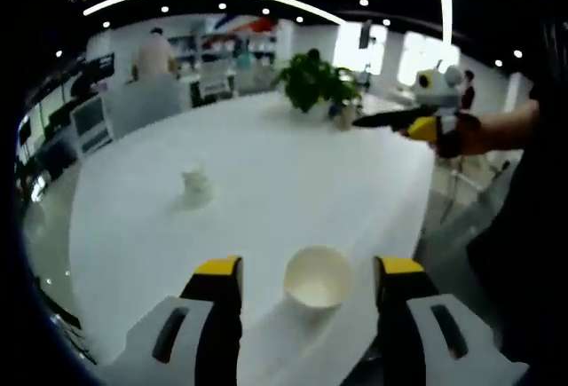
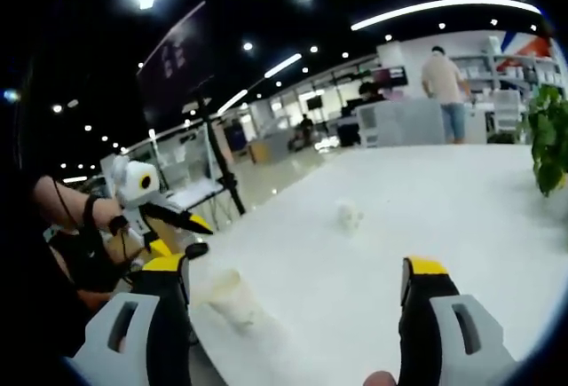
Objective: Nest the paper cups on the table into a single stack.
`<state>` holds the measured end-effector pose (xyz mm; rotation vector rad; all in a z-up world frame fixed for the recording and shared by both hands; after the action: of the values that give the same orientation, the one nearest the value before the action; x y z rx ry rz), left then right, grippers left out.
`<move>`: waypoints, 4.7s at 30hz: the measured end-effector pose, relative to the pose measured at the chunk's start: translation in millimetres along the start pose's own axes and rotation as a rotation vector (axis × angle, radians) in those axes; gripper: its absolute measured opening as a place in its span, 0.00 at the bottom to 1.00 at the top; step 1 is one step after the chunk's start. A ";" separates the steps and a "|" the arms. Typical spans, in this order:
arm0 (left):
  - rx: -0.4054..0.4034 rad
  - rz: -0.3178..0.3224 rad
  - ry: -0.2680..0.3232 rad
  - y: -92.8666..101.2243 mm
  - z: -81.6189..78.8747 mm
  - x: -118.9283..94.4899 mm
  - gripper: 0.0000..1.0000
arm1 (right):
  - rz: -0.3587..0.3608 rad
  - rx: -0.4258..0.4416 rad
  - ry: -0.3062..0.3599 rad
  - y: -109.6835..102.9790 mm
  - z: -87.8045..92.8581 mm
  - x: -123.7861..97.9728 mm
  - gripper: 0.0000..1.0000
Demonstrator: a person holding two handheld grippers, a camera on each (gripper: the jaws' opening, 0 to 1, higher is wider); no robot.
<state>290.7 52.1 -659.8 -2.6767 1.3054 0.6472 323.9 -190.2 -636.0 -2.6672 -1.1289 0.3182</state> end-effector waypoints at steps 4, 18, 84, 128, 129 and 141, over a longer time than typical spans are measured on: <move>-0.024 -0.020 0.024 -7.5 -1.1 -7.2 0.67 | 0.003 0.003 0.000 0.3 -0.8 0.2 0.97; -0.039 -0.052 0.102 -16.6 -2.4 -17.3 0.78 | -0.001 -0.012 -0.032 0.9 1.8 3.9 0.99; -0.133 -0.080 0.220 -33.9 12.2 -11.8 0.99 | -0.075 -0.269 -0.250 105.5 32.7 247.7 0.81; -0.197 -0.142 0.166 -23.4 23.9 -22.3 0.98 | -0.169 -0.340 -0.304 136.1 64.9 327.0 0.38; -0.197 -0.143 0.165 -23.4 24.2 -22.6 0.98 | -0.170 -0.337 -0.304 135.7 65.0 327.8 0.36; -0.212 -0.145 0.196 -19.5 19.1 -25.4 0.99 | -0.188 -0.321 -0.302 125.9 57.6 325.1 0.35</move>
<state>285.5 87.9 -668.5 -3.0396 1.1248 0.5456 613.6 -32.8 -763.0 -2.8167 -1.6343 0.5633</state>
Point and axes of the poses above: the point that each gripper's makers call its tool centre point, and the gripper's own axes: x roughly forward along the fingers, y roughly to its right, z roughly out of its underside, the point moved 4 cm from there along -x, roughly backward along the fingers, and after that the axes turned 10 degrees about y, right-handed, at the moved point
